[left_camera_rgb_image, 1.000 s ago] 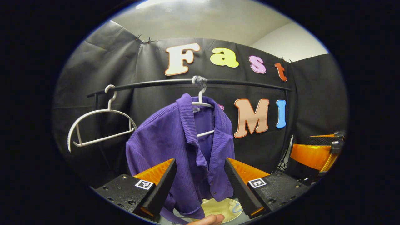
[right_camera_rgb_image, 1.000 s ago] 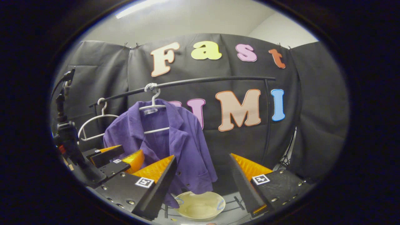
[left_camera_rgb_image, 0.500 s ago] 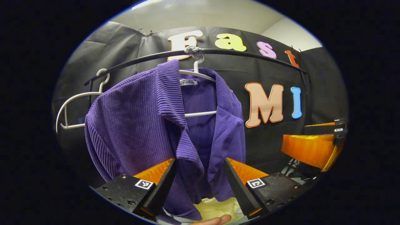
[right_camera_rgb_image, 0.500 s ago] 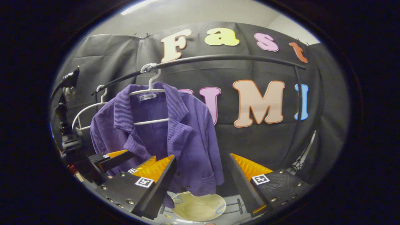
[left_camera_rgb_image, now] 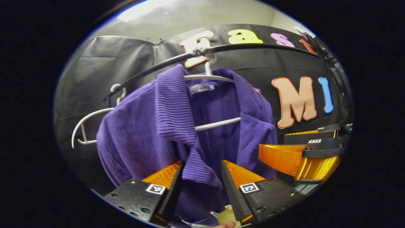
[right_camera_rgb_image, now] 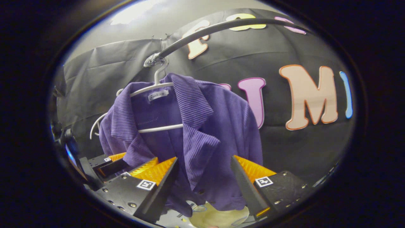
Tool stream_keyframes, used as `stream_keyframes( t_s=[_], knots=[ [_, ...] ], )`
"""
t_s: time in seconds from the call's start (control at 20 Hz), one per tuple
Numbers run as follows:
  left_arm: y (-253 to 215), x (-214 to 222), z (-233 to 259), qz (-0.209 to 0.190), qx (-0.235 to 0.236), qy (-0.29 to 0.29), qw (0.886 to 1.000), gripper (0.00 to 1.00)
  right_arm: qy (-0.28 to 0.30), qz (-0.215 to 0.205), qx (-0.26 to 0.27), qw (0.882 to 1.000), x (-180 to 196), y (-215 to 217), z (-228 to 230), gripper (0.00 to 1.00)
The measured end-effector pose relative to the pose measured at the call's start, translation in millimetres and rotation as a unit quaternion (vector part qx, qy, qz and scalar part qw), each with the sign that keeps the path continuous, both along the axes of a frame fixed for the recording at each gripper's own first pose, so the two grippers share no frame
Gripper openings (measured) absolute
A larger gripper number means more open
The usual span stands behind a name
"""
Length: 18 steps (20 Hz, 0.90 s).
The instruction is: Grasp the clothes on the hanger with both hands and then place them into the laundry hamper below.
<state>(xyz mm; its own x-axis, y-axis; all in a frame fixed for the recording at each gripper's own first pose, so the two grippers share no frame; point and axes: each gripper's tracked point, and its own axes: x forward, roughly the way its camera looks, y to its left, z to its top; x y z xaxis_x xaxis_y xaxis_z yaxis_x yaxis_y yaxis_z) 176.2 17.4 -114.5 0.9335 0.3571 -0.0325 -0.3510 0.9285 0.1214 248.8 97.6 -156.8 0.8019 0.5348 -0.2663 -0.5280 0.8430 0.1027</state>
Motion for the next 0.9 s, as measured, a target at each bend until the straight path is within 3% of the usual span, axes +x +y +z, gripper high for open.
stream_keyframes(
  t_s=[0.1,0.2,0.25,0.3,0.4,0.5,0.55,0.6,0.65,0.75,0.9],
  knots=[
    [1.7,-1.7,5.1,0.013,0.012,-0.009,1.0,0.58,-0.008,0.023,-0.004,1.0,5.2,11.2,-1.1,0.98],
    [-5.4,0.7,1.1,0.009,0.005,0.001,1.0,0.51,-0.016,0.041,-0.001,0.999,9.0,22.9,0.3,0.98],
    [-4.0,2.4,-0.4,0.011,0.0,0.009,1.0,0.48,-0.017,0.039,0.0,0.999,13.4,25.2,0.9,0.98],
    [-1.8,1.9,-1.9,0.015,-0.005,0.017,1.0,0.36,-0.015,0.034,0.001,0.999,18.0,27.9,-0.3,0.98],
    [9.2,0.8,-4.2,0.033,-0.008,0.028,0.999,0.28,-0.016,0.025,0.01,1.0,26.1,31.6,3.0,0.98],
    [14.0,-5.4,-5.5,0.04,-0.02,0.036,0.998,0.22,-0.022,0.026,0.027,0.999,31.0,39.4,9.3,0.98],
    [15.4,-5.6,-5.3,0.036,-0.024,0.038,0.998,0.24,-0.019,0.024,0.022,0.999,33.9,41.9,7.9,0.98],
    [15.8,-5.5,-4.3,0.032,-0.028,0.04,0.998,0.18,-0.018,0.022,0.016,0.999,36.5,44.2,5.9,0.98],
    [15.4,-6.6,-4.7,0.026,-0.031,0.047,0.998,0.2,-0.016,0.023,0.012,1.0,37.2,47.0,4.7,0.92],
    [12.3,-9.3,-5.0,0.017,-0.049,0.054,0.997,0.12,-0.02,0.017,0.009,1.0,37.6,48.3,5.8,0.93],
    [6.0,-9.9,-21.2,0.013,-0.082,0.072,0.994,0.15,-0.036,0.0,-0.006,0.999,42.6,45.5,2.1,0.88]
  ],
)
